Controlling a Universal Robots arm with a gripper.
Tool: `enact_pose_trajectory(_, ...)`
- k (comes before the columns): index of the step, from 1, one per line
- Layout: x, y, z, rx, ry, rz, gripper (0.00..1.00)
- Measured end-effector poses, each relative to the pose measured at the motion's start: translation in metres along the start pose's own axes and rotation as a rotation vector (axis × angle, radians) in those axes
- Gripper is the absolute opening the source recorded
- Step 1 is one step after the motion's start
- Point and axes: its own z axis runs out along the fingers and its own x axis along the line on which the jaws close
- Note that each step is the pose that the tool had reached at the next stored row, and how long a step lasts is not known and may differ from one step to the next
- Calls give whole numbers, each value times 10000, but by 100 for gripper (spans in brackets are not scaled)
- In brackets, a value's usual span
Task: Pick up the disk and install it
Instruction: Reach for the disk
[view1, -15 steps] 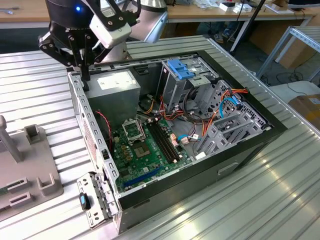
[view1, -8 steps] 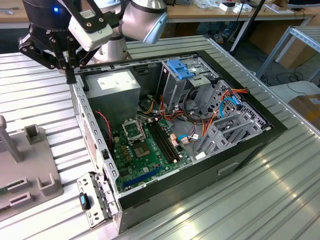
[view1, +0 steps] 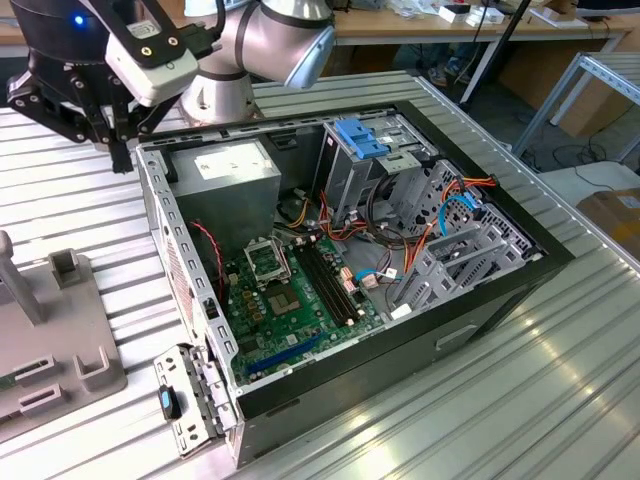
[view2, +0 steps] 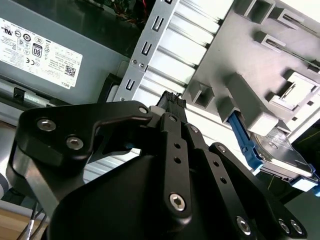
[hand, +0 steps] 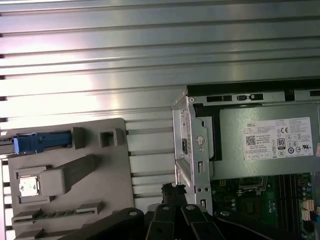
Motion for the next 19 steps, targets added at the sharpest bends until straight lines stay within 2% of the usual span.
enact_pose_trajectory(6, 40, -3, -1, 27, -1, -1, 11)
enact_pose_trajectory(11, 103, -8, 0, 47, -4, -2, 11)
enact_pose_trajectory(13, 163, -12, 0, 52, -4, -1, 11)
enact_pose_trajectory(17, 218, -17, 0, 56, -3, -1, 11)
enact_pose_trajectory(19, 273, -21, 0, 56, -4, -2, 11)
